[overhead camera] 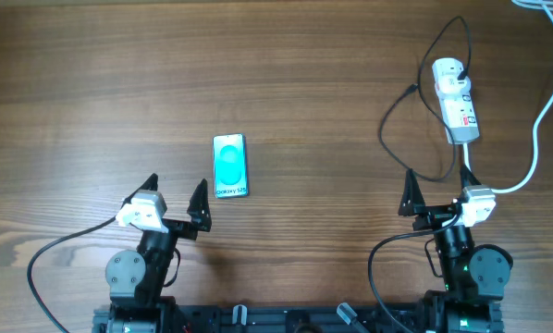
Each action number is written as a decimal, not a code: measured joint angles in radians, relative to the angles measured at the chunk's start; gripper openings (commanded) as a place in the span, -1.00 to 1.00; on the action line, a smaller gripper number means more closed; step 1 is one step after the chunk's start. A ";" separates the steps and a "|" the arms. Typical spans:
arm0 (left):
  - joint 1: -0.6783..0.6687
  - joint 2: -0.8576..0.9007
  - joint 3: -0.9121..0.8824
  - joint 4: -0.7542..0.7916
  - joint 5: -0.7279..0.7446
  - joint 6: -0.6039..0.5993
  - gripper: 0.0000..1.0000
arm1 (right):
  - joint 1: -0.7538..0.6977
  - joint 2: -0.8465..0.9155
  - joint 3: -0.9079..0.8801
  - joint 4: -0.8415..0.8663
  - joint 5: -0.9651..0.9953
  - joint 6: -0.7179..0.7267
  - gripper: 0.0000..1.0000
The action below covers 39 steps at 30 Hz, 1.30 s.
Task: Plug charger to phone and switch on socket
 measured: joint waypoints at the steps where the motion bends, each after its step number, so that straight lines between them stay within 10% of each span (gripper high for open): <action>1: 0.000 0.000 0.000 0.000 0.000 0.000 1.00 | 0.000 0.000 0.000 0.000 0.000 0.000 1.00; 27: 0.000 0.019 0.114 -0.240 -0.010 -0.072 0.99 | 0.000 0.000 0.000 0.004 0.000 0.000 0.99; 39: 0.000 0.307 0.353 -0.318 -0.026 -0.071 0.99 | 0.000 -0.001 0.000 0.006 0.000 0.000 0.99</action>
